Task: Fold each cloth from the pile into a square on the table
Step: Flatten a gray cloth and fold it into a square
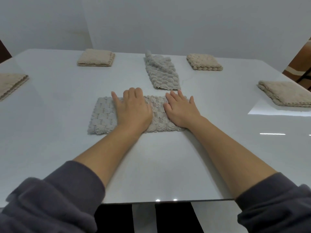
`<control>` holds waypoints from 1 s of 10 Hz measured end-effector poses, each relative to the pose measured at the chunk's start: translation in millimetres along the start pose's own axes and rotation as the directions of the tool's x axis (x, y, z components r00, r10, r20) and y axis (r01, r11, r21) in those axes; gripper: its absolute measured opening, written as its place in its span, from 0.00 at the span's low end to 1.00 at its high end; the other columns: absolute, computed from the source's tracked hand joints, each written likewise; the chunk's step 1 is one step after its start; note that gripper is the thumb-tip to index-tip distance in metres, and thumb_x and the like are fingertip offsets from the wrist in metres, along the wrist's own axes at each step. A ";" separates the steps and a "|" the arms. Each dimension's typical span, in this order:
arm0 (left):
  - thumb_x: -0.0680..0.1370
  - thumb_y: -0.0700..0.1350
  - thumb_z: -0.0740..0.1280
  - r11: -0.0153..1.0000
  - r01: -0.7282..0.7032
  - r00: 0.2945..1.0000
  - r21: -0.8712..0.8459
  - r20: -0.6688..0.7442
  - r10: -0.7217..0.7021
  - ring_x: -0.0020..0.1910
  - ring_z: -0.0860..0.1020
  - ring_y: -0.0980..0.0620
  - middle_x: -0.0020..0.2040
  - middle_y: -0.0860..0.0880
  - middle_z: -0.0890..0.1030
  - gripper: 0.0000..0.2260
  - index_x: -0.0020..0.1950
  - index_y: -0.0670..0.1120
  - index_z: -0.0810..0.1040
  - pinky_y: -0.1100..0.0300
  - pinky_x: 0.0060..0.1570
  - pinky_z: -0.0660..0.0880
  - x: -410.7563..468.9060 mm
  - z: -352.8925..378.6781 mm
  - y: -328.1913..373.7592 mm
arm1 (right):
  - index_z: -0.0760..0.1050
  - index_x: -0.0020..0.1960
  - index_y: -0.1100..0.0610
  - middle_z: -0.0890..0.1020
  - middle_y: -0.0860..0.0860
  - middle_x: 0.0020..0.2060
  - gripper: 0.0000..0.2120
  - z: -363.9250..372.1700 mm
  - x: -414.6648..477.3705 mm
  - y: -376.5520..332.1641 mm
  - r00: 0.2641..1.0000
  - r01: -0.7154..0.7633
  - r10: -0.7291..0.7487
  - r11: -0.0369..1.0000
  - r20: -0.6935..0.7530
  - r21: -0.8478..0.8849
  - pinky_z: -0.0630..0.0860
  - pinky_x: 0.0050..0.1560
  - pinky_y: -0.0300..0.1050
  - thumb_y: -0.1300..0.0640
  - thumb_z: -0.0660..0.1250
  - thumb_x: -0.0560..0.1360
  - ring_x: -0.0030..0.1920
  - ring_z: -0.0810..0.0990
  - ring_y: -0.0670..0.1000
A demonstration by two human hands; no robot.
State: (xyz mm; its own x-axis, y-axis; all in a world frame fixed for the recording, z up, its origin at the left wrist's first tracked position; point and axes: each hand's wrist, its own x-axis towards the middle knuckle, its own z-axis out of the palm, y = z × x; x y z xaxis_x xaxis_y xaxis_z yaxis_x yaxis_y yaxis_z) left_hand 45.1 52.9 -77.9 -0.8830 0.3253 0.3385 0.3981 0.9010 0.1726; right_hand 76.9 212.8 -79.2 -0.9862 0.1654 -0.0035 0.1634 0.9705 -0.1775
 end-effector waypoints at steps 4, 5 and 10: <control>0.80 0.60 0.44 0.965 0.241 0.935 0.103 0.241 -0.259 0.77 0.37 0.47 0.79 0.47 0.41 0.30 0.79 0.49 0.44 0.36 0.72 0.36 -6.6 -11.4 -101.2 | 0.48 0.80 0.53 0.49 0.50 0.79 0.27 -1.5 -2.0 -0.4 1.000 0.012 -0.012 1.000 0.004 -0.011 0.39 0.74 0.64 0.47 0.42 0.83 0.79 0.42 0.53; 0.80 0.60 0.42 0.962 0.238 0.930 0.131 0.254 -0.264 0.77 0.38 0.47 0.80 0.47 0.41 0.30 0.79 0.49 0.43 0.36 0.71 0.35 -7.1 -11.7 -104.6 | 0.47 0.80 0.54 0.49 0.51 0.79 0.27 -4.3 -1.4 -3.8 1.000 -0.010 0.010 1.000 -0.013 -0.023 0.38 0.74 0.65 0.47 0.42 0.83 0.79 0.42 0.53; 0.79 0.60 0.43 0.961 0.245 0.924 0.126 0.269 -0.270 0.78 0.41 0.47 0.80 0.46 0.46 0.31 0.79 0.48 0.46 0.36 0.72 0.37 -5.6 -9.5 -105.2 | 0.45 0.80 0.49 0.46 0.50 0.79 0.31 14.1 1.1 -56.3 0.996 0.089 -0.090 0.996 -0.023 -0.028 0.39 0.74 0.66 0.38 0.41 0.81 0.78 0.41 0.54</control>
State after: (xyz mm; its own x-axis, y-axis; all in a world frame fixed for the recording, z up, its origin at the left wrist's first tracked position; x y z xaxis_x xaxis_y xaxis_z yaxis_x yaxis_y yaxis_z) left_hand 10.5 -46.4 -89.1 -0.9908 0.1344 0.0173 0.1355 0.9819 0.1326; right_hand 66.2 155.9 -83.1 -0.9960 0.0818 0.0349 0.0757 0.9858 -0.1499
